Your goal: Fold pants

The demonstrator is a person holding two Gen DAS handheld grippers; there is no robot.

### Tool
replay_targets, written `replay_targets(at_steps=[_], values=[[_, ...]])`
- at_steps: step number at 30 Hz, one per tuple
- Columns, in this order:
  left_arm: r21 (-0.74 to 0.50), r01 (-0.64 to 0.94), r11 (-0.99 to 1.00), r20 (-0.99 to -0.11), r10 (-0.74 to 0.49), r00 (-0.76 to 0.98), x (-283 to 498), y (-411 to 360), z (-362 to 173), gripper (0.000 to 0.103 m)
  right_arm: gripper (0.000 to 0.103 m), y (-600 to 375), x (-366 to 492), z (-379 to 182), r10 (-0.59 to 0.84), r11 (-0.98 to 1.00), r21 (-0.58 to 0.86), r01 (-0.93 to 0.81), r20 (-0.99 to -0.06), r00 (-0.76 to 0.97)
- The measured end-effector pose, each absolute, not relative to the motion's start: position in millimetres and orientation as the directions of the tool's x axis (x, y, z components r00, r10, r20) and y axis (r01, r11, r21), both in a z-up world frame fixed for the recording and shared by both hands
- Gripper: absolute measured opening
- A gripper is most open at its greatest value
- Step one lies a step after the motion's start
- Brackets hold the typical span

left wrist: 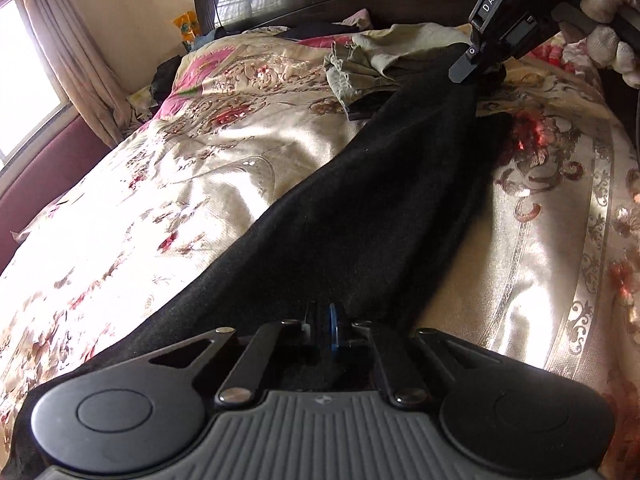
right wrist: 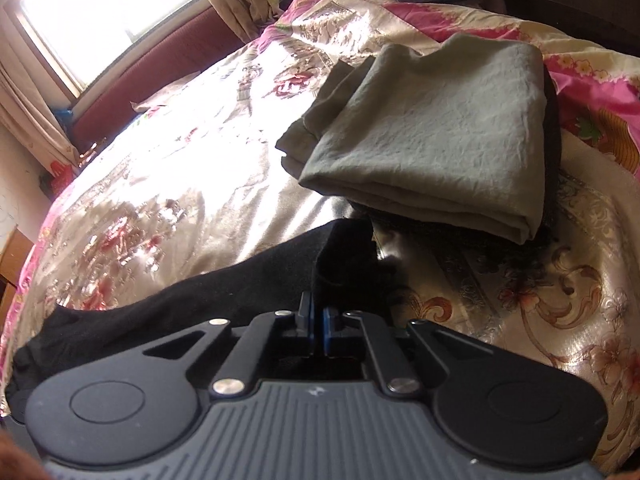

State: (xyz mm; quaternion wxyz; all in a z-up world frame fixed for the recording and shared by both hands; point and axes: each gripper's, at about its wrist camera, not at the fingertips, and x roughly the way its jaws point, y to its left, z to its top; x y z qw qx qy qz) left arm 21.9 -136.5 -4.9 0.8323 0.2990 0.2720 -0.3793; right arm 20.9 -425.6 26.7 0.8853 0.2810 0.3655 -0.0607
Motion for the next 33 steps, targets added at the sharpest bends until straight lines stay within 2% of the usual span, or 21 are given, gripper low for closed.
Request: replay_targets(at_steps=[4,6,8,11,13,15,16,17,22,27,30,33], values=[[0.274,0.798,0.537,-0.641,-0.516,0.568,12.1,-126.6,13.7,0.024,0.004,-434.4,11.7,43.6,0.130,0.804,0.510,0.304,-0.651,0.747],[0.295,0.802,0.519,-0.647,-0.509,0.568,9.7,-129.8,7.2,0.035,0.004,-439.4,10.9,33.7,0.121,0.788,0.514,0.340,-0.670,0.732],[0.308,0.804,0.509,-0.666,-0.489,0.564,11.3,-136.9,-8.1,0.053,0.004,-445.3,13.6,9.5,0.117,0.768,0.499,0.401,-0.725,0.679],[0.314,0.809,0.497,-0.698,-0.457,0.551,17.0,-149.3,-31.8,0.054,0.004,-455.5,16.3,-28.6,0.140,0.704,0.521,0.483,-0.769,0.624],[0.340,0.802,0.491,-0.687,-0.453,0.568,16.4,-155.3,-36.4,0.055,0.004,-455.4,17.7,-30.7,0.139,0.699,0.526,0.485,-0.765,0.629],[0.338,0.808,0.482,-0.696,-0.450,0.560,17.0,-158.8,-32.9,0.047,0.004,-453.4,18.5,-20.6,0.139,0.715,0.526,0.460,-0.752,0.645],[0.333,0.814,0.476,-0.702,-0.452,0.551,17.0,-159.5,-30.6,0.028,0.004,-454.8,17.9,-13.1,0.149,0.712,0.543,0.446,-0.737,0.659],[0.329,0.817,0.473,-0.709,-0.448,0.544,17.5,-159.9,-28.4,0.019,0.004,-456.8,16.6,-6.4,0.161,0.703,0.563,0.434,-0.721,0.675],[0.262,0.836,0.483,-0.715,-0.484,0.504,14.5,-148.9,-10.3,0.019,0.004,-456.2,-1.1,25.7,0.166,0.720,0.577,0.385,-0.682,0.712],[0.244,0.840,0.485,-0.756,-0.447,0.478,15.7,-154.5,-32.4,0.020,0.004,-456.0,12.0,-26.3,0.141,0.720,0.501,0.480,-0.783,0.606],[0.209,0.840,0.501,-0.764,-0.453,0.461,14.6,-150.3,-24.3,0.023,0.005,-451.2,12.6,-29.7,0.110,0.732,0.476,0.487,-0.788,0.605],[0.192,0.839,0.509,-0.729,-0.499,0.469,11.7,-141.4,-8.1,0.027,0.017,-450.0,2.5,-7.2,0.065,0.750,0.453,0.481,-0.775,0.629]])
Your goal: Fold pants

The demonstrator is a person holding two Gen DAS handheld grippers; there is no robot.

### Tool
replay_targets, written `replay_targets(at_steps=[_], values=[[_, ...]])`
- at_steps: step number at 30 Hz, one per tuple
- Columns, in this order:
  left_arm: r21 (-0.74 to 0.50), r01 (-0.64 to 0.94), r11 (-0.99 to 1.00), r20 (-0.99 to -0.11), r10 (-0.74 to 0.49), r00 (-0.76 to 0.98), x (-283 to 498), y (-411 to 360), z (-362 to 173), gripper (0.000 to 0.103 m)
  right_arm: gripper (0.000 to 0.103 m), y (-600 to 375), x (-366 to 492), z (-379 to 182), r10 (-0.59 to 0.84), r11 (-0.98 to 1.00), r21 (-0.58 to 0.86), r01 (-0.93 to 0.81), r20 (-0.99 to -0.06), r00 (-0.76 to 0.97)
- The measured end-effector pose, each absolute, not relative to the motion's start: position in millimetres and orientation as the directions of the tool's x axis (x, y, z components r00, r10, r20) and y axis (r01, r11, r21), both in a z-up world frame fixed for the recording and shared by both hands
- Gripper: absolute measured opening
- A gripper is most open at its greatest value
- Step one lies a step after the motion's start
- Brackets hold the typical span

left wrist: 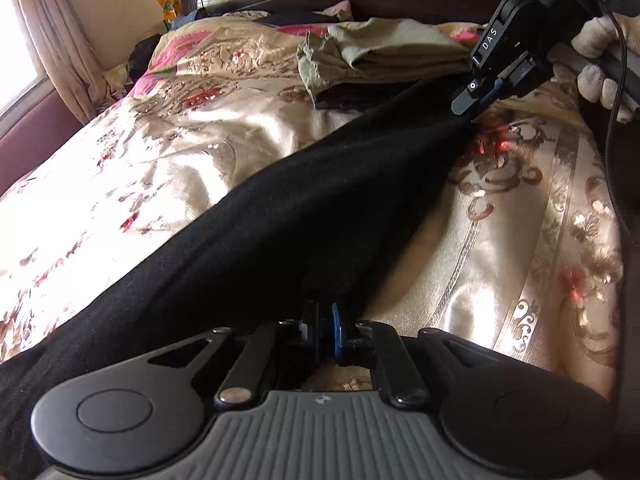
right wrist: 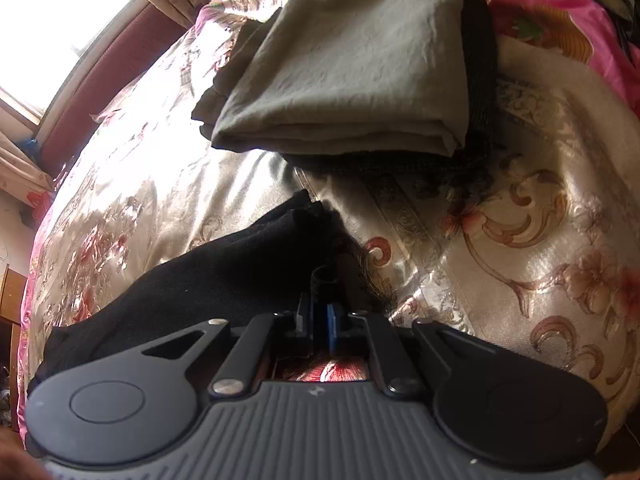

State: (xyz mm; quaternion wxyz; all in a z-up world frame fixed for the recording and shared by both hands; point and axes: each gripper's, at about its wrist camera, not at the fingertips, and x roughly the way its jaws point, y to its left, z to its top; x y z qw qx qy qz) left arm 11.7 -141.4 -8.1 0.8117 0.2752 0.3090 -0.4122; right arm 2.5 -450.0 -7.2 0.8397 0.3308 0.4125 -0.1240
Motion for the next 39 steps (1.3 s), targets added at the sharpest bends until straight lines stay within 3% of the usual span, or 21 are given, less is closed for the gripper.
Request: replay_targets(at_steps=[5,10,14,16,21,22,23,26,30,32,36,39], values=[[0.193,0.807,0.558,-0.705,-0.493,0.510,21.3,-148.1,-13.1,0.047,0.027,-438.1,-25.6,14.7,0.065,0.716,0.518,0.468,-0.717,0.694],[0.172,0.791,0.588,-0.739,-0.454,0.498,25.6,-150.7,-34.4,0.049,0.027,-408.8,-14.0,-3.2,0.097,0.742,0.512,0.432,-0.720,0.687],[0.202,0.793,0.574,-0.749,-0.432,0.503,19.7,-146.9,-30.3,0.051,0.022,-408.8,18.4,-19.9,-0.025,0.784,0.380,0.491,-0.771,0.637],[0.210,0.791,0.574,-0.749,-0.425,0.508,18.2,-143.7,-32.2,0.053,0.023,-421.2,17.7,-25.0,0.037,0.721,0.469,0.510,-0.761,0.648],[0.197,0.790,0.580,-0.746,-0.434,0.505,15.6,-143.5,-34.4,0.057,0.027,-427.0,4.3,-23.6,0.047,0.711,0.505,0.490,-0.728,0.684],[0.198,0.792,0.578,-0.747,-0.434,0.504,15.6,-144.2,-34.3,0.057,0.024,-427.0,4.7,-24.4,0.054,0.715,0.506,0.482,-0.728,0.684],[0.200,0.793,0.575,-0.748,-0.434,0.503,15.6,-144.5,-34.1,0.057,0.005,-428.1,5.8,-24.7,0.084,0.705,0.529,0.471,-0.723,0.686],[0.204,0.798,0.567,-0.750,-0.433,0.500,16.9,-144.5,-31.8,0.057,0.002,-430.9,10.2,-6.8,0.172,0.645,0.655,0.393,-0.626,0.761],[0.213,0.794,0.569,-0.749,-0.427,0.507,17.9,-143.8,-30.7,0.057,0.002,-429.6,1.5,49.5,0.139,0.698,0.667,0.259,-0.482,0.865],[0.211,0.796,0.568,-0.749,-0.429,0.505,17.9,-144.2,-32.2,0.057,0.007,-432.2,-4.6,55.2,0.090,0.723,0.621,0.304,-0.521,0.849],[0.195,0.794,0.575,-0.743,-0.442,0.503,17.4,-144.4,-32.9,0.058,0.009,-440.2,-13.4,15.0,0.025,0.721,0.507,0.473,-0.700,0.713],[0.197,0.796,0.572,-0.745,-0.441,0.501,17.7,-144.6,-32.9,0.058,0.009,-448.1,-18.7,-16.6,0.028,0.678,0.513,0.526,-0.733,0.679]])
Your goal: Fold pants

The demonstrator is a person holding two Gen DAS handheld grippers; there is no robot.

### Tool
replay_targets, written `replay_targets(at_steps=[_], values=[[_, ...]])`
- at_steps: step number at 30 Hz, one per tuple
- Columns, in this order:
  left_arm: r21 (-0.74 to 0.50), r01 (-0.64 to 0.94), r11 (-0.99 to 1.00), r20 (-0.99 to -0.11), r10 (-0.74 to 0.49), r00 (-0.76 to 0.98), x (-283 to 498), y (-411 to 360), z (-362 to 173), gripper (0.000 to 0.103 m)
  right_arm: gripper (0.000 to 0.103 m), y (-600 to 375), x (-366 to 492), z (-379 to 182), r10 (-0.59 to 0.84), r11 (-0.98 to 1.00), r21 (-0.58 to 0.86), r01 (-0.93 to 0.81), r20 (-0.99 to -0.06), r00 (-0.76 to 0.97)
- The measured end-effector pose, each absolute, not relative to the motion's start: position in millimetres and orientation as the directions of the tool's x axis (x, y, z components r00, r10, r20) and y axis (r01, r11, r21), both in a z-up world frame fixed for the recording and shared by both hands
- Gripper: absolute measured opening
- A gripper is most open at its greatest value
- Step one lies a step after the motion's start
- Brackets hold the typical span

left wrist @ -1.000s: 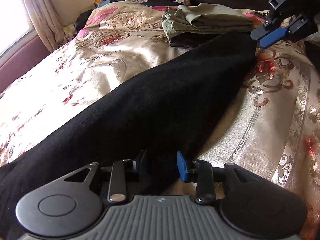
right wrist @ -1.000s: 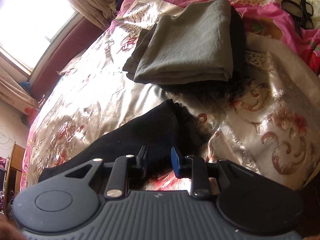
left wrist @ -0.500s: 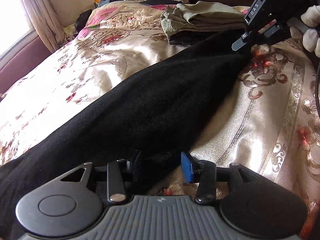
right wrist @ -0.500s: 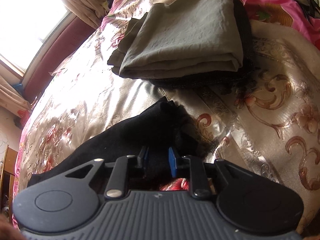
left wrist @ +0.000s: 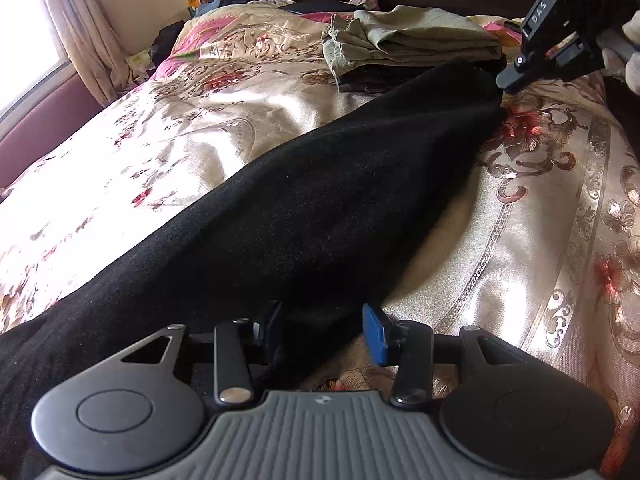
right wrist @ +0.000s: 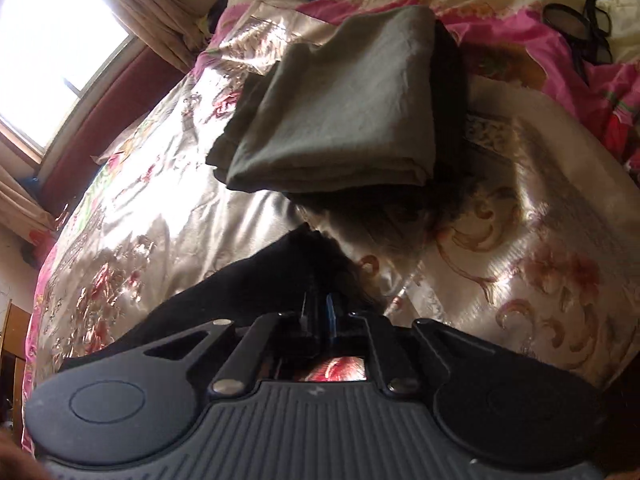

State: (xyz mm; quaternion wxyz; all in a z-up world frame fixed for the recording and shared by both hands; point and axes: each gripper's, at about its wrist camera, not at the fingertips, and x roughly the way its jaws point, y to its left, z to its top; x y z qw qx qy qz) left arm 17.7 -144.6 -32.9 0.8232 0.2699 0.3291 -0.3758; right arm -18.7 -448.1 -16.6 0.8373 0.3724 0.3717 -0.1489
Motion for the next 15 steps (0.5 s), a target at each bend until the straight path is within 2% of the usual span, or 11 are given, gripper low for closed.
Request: replay_targets(at_steps=[1,2,4,6,7,8,13,15], values=[[0.198,0.798,0.570,-0.746,-0.440,0.499,17.8,-145.0,-32.6,0.058,0.013,-449.3,-16.0,-22.9,0.048,0.668,0.527,0.525,-0.735,0.676],[0.199,0.799,0.568,-0.747,-0.440,0.498,18.1,-145.3,-32.5,0.058,0.025,-449.3,-12.7,-26.9,0.061,0.663,0.536,0.522,-0.734,0.676],[0.202,0.800,0.564,-0.749,-0.438,0.498,18.6,-146.9,-32.2,0.058,0.037,-447.1,-3.7,-30.1,0.063,0.669,0.543,0.508,-0.722,0.689],[0.201,0.799,0.566,-0.749,-0.437,0.498,19.0,-147.6,-31.8,0.058,0.030,-445.6,1.0,-27.9,0.037,0.677,0.533,0.509,-0.714,0.699],[0.201,0.799,0.566,-0.748,-0.438,0.499,18.7,-147.6,-31.5,0.058,0.017,-444.0,2.0,-24.4,0.048,0.677,0.545,0.495,-0.703,0.709],[0.201,0.799,0.566,-0.747,-0.439,0.499,18.5,-147.3,-31.2,0.058,0.014,-442.6,2.2,-20.8,0.052,0.680,0.550,0.485,-0.696,0.716],[0.222,0.789,0.572,-0.729,-0.439,0.524,20.5,-142.8,-24.0,0.058,0.012,-420.1,11.5,34.1,0.032,0.783,0.498,0.372,-0.631,0.775],[0.214,0.781,0.587,-0.721,-0.444,0.531,23.5,-138.2,-18.4,0.058,0.012,-410.4,6.0,61.2,0.116,0.776,0.577,0.256,-0.529,0.841]])
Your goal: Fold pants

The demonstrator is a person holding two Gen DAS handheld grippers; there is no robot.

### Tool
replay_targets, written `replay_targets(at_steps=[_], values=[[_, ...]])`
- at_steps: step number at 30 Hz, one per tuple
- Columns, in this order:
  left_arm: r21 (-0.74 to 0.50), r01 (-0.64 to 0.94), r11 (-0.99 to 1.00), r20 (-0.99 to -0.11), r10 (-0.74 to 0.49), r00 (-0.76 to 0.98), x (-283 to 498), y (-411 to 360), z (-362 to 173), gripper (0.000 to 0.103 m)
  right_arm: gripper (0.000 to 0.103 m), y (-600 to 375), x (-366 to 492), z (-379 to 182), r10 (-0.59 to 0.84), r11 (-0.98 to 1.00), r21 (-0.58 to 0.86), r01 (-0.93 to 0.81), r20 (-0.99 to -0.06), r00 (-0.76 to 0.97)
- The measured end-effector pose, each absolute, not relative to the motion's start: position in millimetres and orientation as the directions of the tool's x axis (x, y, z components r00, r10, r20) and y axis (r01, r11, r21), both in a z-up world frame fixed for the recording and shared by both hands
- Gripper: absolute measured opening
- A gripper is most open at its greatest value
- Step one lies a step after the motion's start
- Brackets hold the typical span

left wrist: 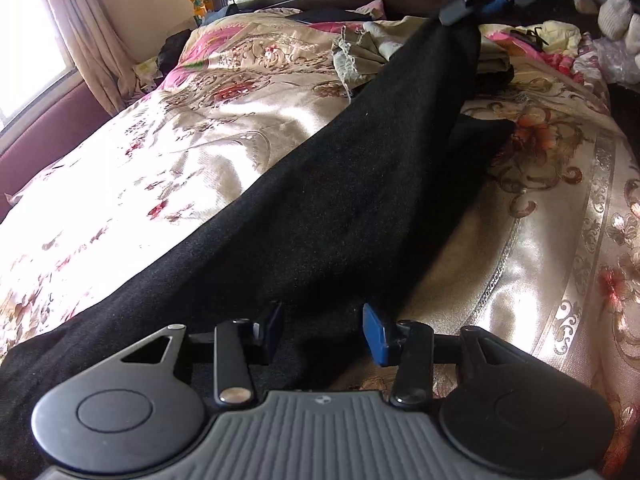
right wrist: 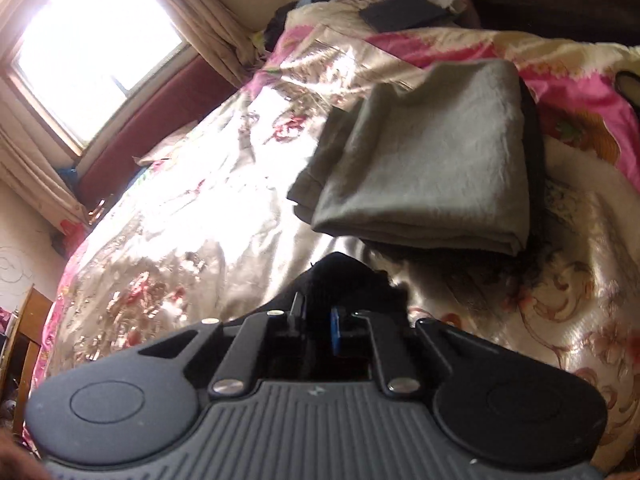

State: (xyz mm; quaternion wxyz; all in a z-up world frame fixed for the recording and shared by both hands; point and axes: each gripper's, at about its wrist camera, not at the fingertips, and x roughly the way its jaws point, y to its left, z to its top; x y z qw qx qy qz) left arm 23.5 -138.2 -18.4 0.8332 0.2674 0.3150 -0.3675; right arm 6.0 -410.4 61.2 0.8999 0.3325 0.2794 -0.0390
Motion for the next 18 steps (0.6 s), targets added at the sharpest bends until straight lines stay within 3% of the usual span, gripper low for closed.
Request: replay_targets(at_steps=[3,4,6,8,14,18], values=[[0.200,0.771,0.605,-0.714,-0.449,0.538,26.5,-133.7,-16.0,0.058,0.011,-410.9,-0.9,62.0,0.107,0.754,0.611,0.243,-0.479,0.871],[0.199,0.769,0.608,-0.715,-0.447,0.538,27.3,-133.0,-17.2,0.058,0.011,-418.5,0.1,47.1,0.081,0.738,0.607,0.295,-0.514,0.854],[0.194,0.769,0.609,-0.726,-0.438,0.530,27.4,-132.7,-21.6,0.058,0.012,-438.6,5.6,-0.2,0.083,0.666,0.585,0.463,-0.675,0.734],[0.196,0.775,0.601,-0.734,-0.434,0.522,24.9,-132.0,-25.6,0.058,0.012,-444.4,0.2,-27.8,0.125,0.617,0.599,0.510,-0.714,0.689],[0.207,0.785,0.585,-0.743,-0.428,0.515,22.8,-134.7,-29.2,0.058,0.024,-450.3,-3.6,-25.1,0.083,0.611,0.585,0.533,-0.718,0.692],[0.196,0.782,0.591,-0.740,-0.435,0.514,22.9,-133.8,-27.9,0.058,0.024,-437.7,-28.1,5.4,-0.014,0.658,0.534,0.530,-0.696,0.718]])
